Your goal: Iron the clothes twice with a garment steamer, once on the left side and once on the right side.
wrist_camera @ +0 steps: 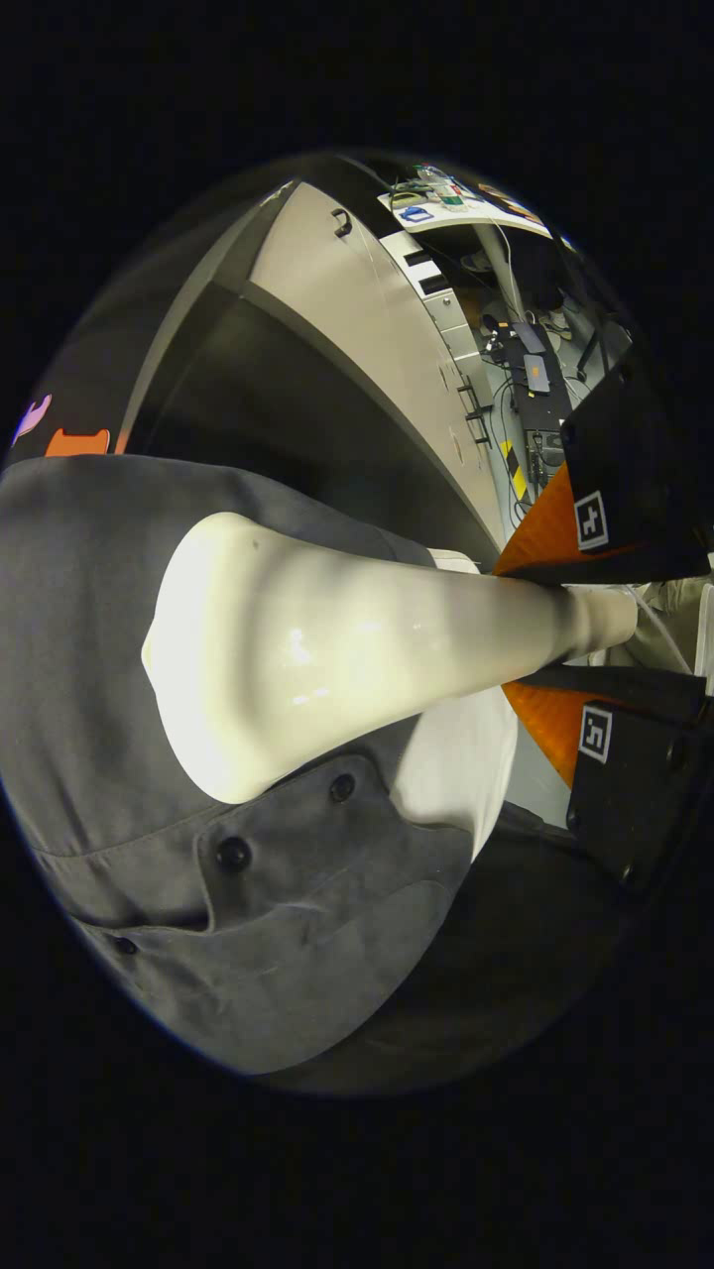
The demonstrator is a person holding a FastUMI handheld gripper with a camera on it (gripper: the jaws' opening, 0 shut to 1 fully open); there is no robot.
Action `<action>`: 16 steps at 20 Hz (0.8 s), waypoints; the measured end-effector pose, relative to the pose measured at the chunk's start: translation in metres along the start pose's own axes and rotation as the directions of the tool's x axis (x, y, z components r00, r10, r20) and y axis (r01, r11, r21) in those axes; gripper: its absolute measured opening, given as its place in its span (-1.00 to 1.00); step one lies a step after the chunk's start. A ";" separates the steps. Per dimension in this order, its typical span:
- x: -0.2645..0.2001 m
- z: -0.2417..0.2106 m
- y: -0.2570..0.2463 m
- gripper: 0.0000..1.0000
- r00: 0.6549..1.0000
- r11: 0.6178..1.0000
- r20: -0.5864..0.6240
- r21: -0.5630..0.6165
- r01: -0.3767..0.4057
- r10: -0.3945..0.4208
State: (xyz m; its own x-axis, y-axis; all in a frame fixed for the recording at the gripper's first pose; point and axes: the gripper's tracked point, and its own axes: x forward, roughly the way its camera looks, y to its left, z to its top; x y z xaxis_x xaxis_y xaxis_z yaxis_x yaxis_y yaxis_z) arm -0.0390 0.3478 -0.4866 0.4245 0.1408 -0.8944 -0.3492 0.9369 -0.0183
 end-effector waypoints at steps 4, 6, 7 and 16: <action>0.000 -0.021 -0.006 -0.14 0.999 1.000 -0.040 -0.018 -0.012 0.012; -0.011 -0.023 -0.005 -0.14 0.999 1.000 -0.033 -0.015 -0.015 0.014; -0.018 -0.022 -0.004 -0.14 1.000 1.000 -0.024 -0.017 -0.015 0.015; -0.117 0.038 0.027 -0.15 0.983 0.999 0.183 0.038 0.013 -0.019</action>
State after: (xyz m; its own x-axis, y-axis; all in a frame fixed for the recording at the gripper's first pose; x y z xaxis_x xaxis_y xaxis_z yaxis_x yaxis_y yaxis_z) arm -0.0662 0.3684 -0.3655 0.5772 0.1790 -0.7968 -0.3119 0.9500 -0.0125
